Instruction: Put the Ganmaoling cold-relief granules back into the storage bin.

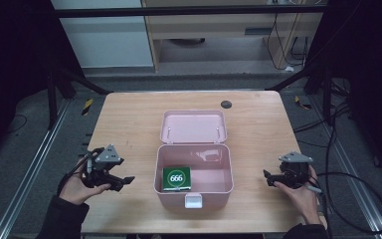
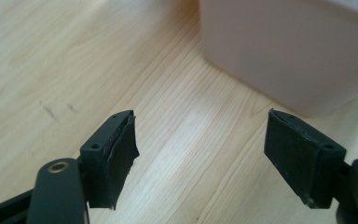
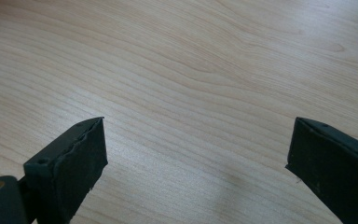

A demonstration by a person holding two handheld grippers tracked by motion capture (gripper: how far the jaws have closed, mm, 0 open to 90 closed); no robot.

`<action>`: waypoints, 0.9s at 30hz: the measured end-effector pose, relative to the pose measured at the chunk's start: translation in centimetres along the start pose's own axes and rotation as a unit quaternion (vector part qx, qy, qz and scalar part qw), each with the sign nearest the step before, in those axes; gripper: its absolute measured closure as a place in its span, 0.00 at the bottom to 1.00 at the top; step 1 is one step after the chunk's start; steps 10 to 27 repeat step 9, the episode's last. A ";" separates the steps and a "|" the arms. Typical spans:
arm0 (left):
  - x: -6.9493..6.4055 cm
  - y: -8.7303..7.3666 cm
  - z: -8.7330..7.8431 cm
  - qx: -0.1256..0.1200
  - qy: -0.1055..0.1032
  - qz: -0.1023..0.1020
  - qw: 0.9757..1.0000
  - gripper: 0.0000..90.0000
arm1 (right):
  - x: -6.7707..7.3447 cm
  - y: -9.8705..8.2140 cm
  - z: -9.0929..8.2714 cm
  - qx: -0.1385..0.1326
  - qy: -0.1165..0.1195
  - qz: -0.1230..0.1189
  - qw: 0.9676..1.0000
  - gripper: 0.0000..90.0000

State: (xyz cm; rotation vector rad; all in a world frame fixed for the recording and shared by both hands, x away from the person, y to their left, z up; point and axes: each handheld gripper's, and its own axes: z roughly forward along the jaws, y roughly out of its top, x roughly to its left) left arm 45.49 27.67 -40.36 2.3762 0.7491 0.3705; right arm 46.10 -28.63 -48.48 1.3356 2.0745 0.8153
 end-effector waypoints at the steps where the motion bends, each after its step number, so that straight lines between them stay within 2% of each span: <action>1: 0.1 -0.4 0.3 -0.004 0.002 -0.007 1.000 0.27 | 0.0 0.0 0.0 0.000 -0.001 -0.003 1.000 0.05; 4: 0.3 -1.4 1.1 -0.010 0.005 -0.024 1.000 0.27 | 0.1 -0.1 0.0 0.000 -0.003 0.001 1.000 0.05; 5: 0.4 -1.6 1.3 -0.004 0.007 -0.028 1.000 0.27 | 0.1 -0.1 0.0 0.000 -0.004 0.001 1.000 0.05; 6: 0.5 -1.9 1.6 0.003 0.017 -0.030 0.999 0.26 | 0.1 -0.2 0.0 -0.001 -0.004 0.002 1.000 0.05; 9: 0.6 -2.4 1.9 -0.003 0.024 -0.047 0.999 0.25 | 0.1 -0.2 -0.2 -0.004 -0.006 0.005 1.000 0.05; 27: 0.6 -2.4 1.9 -0.003 0.024 -0.047 0.999 0.25 | 0.1 -0.2 -0.2 -0.004 -0.006 0.005 1.000 0.05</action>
